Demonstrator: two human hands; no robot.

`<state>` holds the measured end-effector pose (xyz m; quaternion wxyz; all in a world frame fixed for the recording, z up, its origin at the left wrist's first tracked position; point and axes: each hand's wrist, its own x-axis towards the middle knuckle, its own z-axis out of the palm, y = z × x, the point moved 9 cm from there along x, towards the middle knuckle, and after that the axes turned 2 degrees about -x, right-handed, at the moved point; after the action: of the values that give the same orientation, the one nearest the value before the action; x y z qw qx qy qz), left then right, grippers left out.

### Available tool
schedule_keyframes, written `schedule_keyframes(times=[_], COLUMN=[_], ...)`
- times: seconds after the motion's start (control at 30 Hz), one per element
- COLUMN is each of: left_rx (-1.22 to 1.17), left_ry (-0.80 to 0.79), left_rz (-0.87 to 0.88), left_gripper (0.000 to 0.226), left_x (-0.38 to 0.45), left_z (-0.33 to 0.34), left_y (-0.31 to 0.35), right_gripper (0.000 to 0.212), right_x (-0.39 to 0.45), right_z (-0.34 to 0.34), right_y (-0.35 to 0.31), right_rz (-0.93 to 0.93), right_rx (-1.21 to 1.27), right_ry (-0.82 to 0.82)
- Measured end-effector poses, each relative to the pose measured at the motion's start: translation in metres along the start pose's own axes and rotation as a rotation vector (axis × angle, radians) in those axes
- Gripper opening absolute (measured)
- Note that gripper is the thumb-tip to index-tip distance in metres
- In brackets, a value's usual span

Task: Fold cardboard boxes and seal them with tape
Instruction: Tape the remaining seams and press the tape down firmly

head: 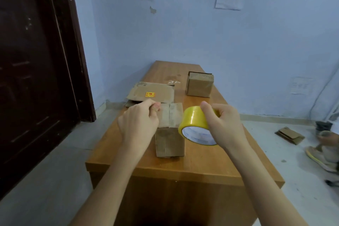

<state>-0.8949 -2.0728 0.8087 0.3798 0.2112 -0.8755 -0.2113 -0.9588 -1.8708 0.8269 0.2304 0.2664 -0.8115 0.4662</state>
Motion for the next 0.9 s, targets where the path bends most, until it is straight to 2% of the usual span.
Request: schedule_keyframes(times=[0.13,0.37,0.47,0.57,0.63,0.77,0.9], left_rx=[0.004,0.061,0.060,-0.001,-0.092,-0.268,-0.286], left_ry=[0.011,0.060,0.087,-0.014,-0.100,-0.309,-0.385], left_rz=[-0.028,0.035,0.003,0.030,0.006,-0.099,-0.188], left_gripper=[0.028,0.029,0.029,0.026,0.023,0.026,0.031], left_x=[-0.001,-0.004,0.004,0.018,0.020,0.012,0.006], left_z=[-0.001,-0.011,-0.024,-0.025,-0.016,0.021,0.040], left_y=[-0.005,0.007,-0.002,-0.005,-0.009,-0.027,-0.044], right_gripper=[0.044,0.046,0.050,0.046,0.052,0.061,0.064], right_x=[0.009,0.011,0.008,0.002,0.004,0.017,0.029], right_z=[0.003,0.000,-0.004,-0.012,-0.013,0.008,0.034], right_y=[-0.012,-0.028,-0.020,-0.013,-0.010,0.014,0.030], right_rz=[-0.036,-0.101,-0.102,-0.109,-0.078,-0.021,-0.011], right_rx=[-0.117,-0.239,-0.462,-0.525,-0.578,-0.854,-0.914], right_ry=[-0.035,-0.040,-0.069,-0.049,-0.072,-0.265,-0.427])
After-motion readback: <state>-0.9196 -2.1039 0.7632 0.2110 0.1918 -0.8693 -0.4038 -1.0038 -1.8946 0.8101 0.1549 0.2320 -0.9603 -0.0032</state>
